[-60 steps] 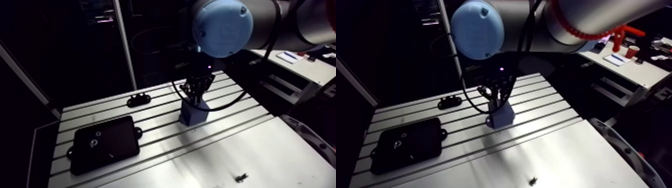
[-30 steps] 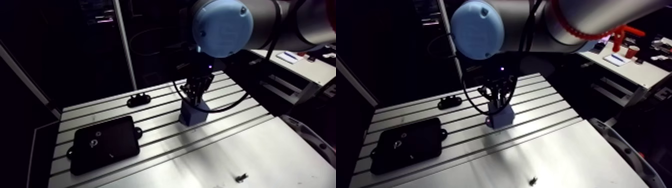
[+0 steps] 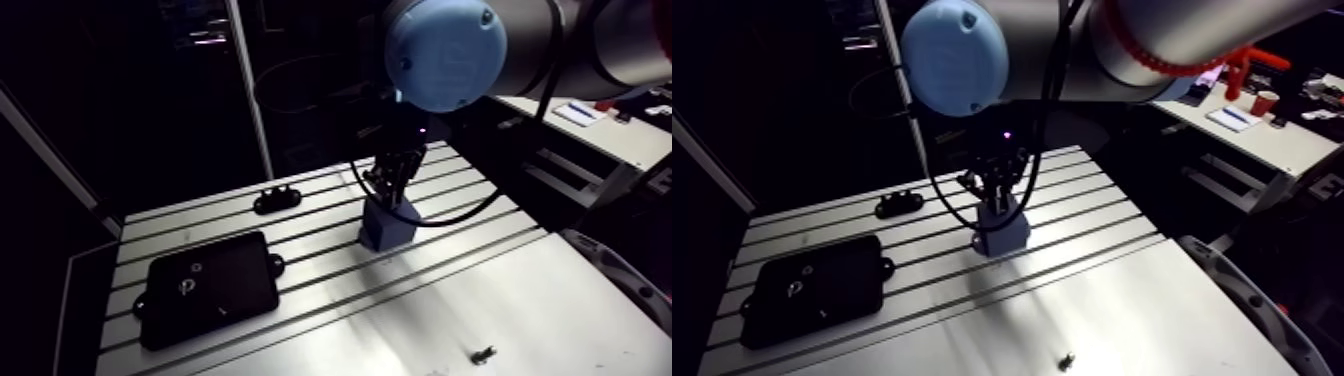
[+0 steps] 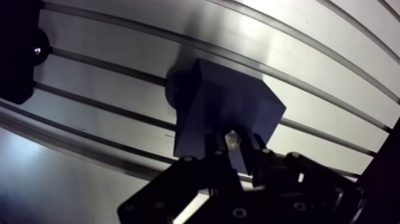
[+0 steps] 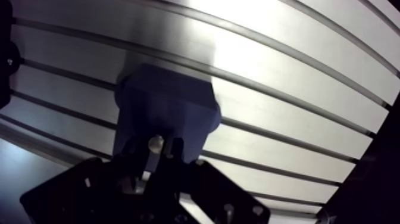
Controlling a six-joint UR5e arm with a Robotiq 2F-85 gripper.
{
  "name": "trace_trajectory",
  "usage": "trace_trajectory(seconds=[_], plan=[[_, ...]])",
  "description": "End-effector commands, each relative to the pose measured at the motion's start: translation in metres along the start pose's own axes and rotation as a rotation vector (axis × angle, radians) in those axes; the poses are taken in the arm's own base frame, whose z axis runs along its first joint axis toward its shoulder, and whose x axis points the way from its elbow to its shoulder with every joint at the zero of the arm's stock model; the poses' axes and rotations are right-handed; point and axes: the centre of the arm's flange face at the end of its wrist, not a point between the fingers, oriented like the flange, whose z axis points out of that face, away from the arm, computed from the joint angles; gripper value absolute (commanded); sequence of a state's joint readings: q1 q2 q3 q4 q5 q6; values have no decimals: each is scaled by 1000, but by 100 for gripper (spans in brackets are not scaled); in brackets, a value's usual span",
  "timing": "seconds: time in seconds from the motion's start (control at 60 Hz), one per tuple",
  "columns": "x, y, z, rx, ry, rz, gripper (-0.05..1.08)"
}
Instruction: Pick up the M10 bolt and insert it into the hex recess until seated.
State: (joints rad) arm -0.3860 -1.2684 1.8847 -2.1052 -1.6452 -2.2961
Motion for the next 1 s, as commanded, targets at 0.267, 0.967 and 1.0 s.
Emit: trace_trajectory(seconds=[0.267, 0.967, 1.0], plan=[[-1, 0, 2, 1, -6, -106, 73], [-3, -2, 2, 6, -7, -223, 73], [-3, -2, 3, 8, -9, -225, 73]])
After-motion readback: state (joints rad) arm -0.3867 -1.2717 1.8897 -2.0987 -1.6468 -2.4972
